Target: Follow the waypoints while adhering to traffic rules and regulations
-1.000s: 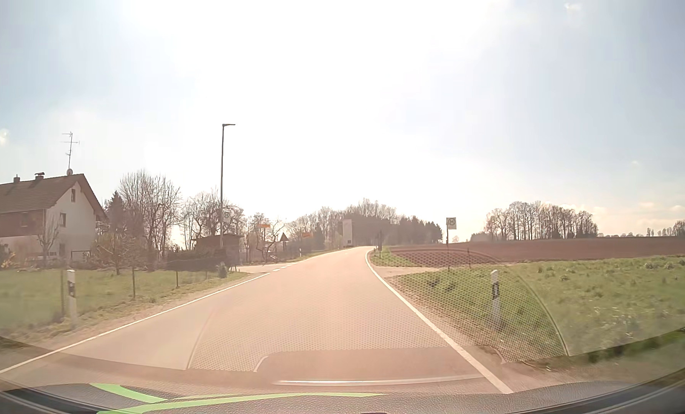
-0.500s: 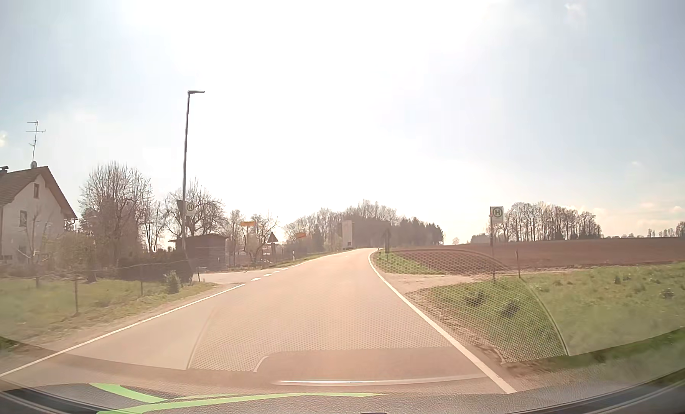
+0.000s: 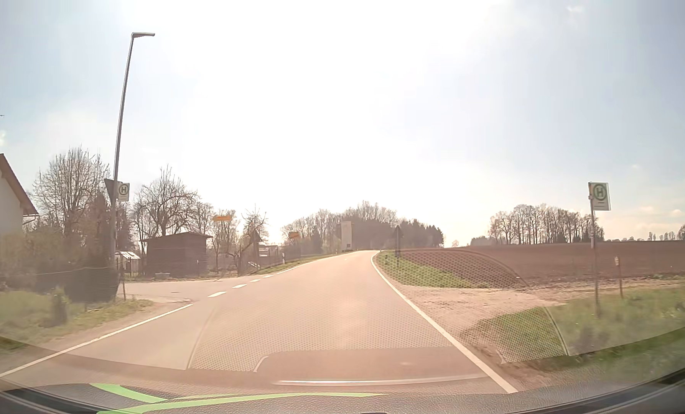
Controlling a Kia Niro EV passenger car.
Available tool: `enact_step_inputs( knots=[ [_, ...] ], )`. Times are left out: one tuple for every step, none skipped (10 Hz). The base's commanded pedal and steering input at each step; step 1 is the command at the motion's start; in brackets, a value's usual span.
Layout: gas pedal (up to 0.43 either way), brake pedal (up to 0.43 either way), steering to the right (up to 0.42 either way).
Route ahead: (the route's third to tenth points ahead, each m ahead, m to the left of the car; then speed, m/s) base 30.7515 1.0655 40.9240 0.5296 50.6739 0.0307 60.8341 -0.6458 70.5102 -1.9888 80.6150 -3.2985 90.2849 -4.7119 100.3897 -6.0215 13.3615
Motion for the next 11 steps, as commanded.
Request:
enact_step_inputs(
  knots=[
    [0.228, 0.0, 0.001],
    [0.228, 0.0, 0.003],
    [0.228, 0.0, 0.004],
    [0.228, 0.0, 0.005],
    [0.228, 0.0, 0.005],
    [0.228, 0.0, 0.005],
    [0.228, 0.0, 0.005],
    [0.24, 0.0, 0.005],
    [0.24, 0.0, 0.005],
    [0.24, 0.0, 0.005],
    [0.24, 0.0, 0.005]
  ],
)
